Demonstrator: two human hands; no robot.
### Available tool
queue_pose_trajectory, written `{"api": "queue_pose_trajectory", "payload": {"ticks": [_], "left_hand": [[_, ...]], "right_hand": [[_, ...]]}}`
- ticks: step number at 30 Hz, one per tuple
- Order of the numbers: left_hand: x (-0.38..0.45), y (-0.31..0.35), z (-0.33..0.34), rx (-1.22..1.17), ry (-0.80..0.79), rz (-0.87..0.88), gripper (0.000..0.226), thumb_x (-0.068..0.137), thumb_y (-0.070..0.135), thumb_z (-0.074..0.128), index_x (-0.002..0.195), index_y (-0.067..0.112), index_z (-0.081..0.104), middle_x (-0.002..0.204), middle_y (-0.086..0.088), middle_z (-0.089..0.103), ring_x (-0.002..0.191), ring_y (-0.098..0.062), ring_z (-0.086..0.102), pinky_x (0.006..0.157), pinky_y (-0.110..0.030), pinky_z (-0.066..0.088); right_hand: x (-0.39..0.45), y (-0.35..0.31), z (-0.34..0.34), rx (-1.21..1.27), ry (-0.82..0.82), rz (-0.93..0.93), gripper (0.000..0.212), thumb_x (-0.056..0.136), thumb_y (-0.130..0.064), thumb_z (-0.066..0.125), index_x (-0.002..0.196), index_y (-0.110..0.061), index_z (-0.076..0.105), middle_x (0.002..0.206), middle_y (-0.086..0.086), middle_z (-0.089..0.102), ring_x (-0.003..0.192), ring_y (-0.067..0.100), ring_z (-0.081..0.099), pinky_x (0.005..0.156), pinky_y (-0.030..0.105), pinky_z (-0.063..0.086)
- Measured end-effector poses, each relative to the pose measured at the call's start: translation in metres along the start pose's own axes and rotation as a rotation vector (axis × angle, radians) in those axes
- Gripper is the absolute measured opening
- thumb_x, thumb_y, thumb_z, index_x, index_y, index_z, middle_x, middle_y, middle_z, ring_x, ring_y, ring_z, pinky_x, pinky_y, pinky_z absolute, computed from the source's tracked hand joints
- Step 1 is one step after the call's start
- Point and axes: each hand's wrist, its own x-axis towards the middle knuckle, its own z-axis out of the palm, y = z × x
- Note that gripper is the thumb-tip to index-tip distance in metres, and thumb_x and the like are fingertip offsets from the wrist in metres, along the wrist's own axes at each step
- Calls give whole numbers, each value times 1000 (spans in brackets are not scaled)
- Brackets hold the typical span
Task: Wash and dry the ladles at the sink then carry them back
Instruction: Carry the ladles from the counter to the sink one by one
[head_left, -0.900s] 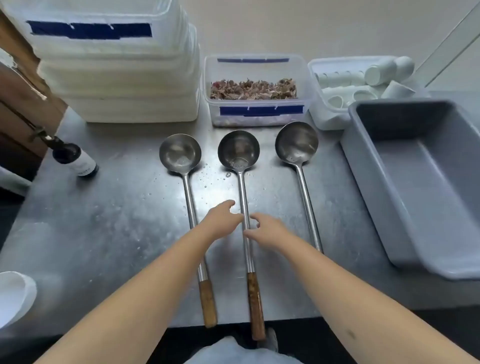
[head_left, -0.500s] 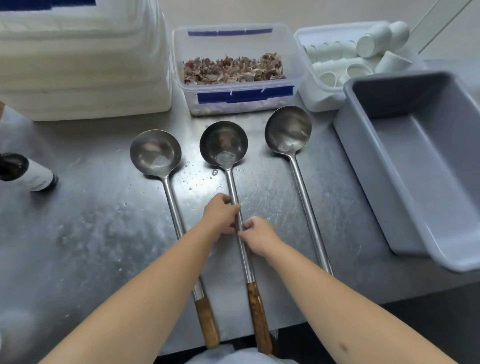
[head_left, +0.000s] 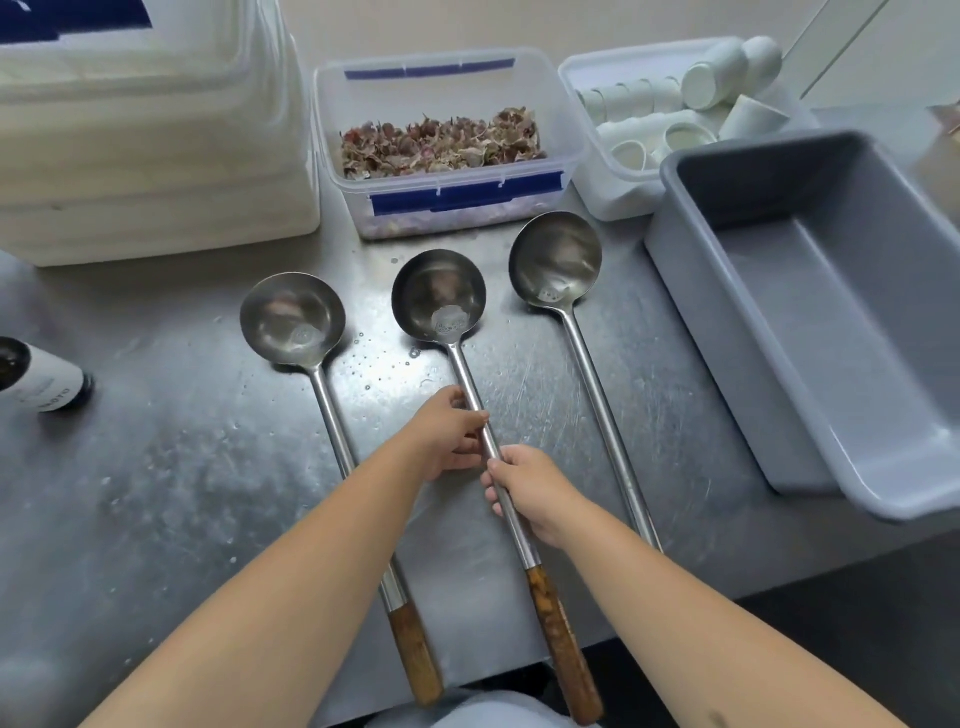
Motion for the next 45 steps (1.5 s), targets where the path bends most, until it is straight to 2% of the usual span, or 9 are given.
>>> {"api": "queue_pose_trajectory", "payload": {"ticks": [3, 5, 7, 11, 13, 19, 28, 34, 45], "left_hand": [[-2, -2, 6, -144, -10, -35, 24, 93, 0, 56, 114, 8, 49, 103, -14, 66, 86, -30, 67, 84, -51, 57], [-6, -3, 9, -225, -20, -50, 23, 94, -1, 53, 115, 5, 48, 102, -14, 67, 87, -32, 69, 80, -51, 58], [-8, -5, 12, -264, -29, -42, 23, 95, 0, 52, 117, 6, 46, 98, -12, 68, 87, -33, 69, 77, -51, 59], [-14, -13, 22, -271, -47, -43, 25, 96, 1, 51, 118, 9, 44, 93, -10, 67, 91, -34, 67, 90, -60, 52], [-21, -17, 30, -275, -51, -40, 24, 96, 0, 51, 117, 10, 43, 91, -9, 66, 92, -33, 64, 91, -59, 51], [-46, -23, 58, -238, -111, -20, 16, 97, 1, 50, 108, 10, 43, 93, -10, 63, 82, -30, 64, 82, -52, 56], [-97, -45, 128, -104, -255, -41, 11, 96, -1, 51, 100, 7, 44, 97, -14, 64, 64, -24, 68, 49, -32, 56], [-133, -79, 187, -44, -378, -97, 24, 95, -2, 52, 118, 2, 46, 102, -19, 63, 72, -30, 71, 56, -36, 58], [-225, -179, 299, 148, -534, -150, 12, 96, -2, 49, 107, 4, 48, 101, -17, 63, 89, -32, 68, 72, -46, 60]], "right_hand": [[-11, 3, -9, 52, -13, 34, 19, 102, -9, 42, 87, -11, 54, 76, 4, 56, 58, 9, 52, 51, 20, 43], [-20, 5, -15, 49, -20, 24, 18, 102, -7, 42, 90, -9, 54, 74, 3, 56, 56, 9, 51, 49, 19, 41], [-30, 7, -23, 23, -22, 26, 18, 101, -7, 42, 90, -9, 56, 75, 3, 57, 56, 9, 50, 49, 19, 41], [-53, 9, -34, -27, -15, 36, 21, 101, -11, 44, 86, -10, 58, 76, 3, 59, 57, 8, 52, 53, 20, 43], [-65, 9, -38, -28, -10, 50, 19, 102, -13, 45, 90, -9, 59, 76, 2, 60, 59, 8, 52, 55, 21, 44], [-101, 18, -59, -25, 28, 72, 23, 101, -20, 48, 103, -4, 65, 83, 4, 65, 64, 11, 57, 62, 25, 49], [-173, 55, -103, 77, 86, 61, 21, 100, -16, 50, 105, -7, 67, 91, 8, 69, 72, 15, 62, 66, 28, 53], [-239, 104, -126, 161, 170, 100, 20, 99, -18, 53, 105, -8, 69, 91, 8, 68, 75, 15, 62, 70, 28, 56], [-368, 244, -152, 252, 349, 121, 18, 98, -19, 53, 104, -11, 68, 101, 10, 71, 83, 15, 69, 73, 27, 57]]}}
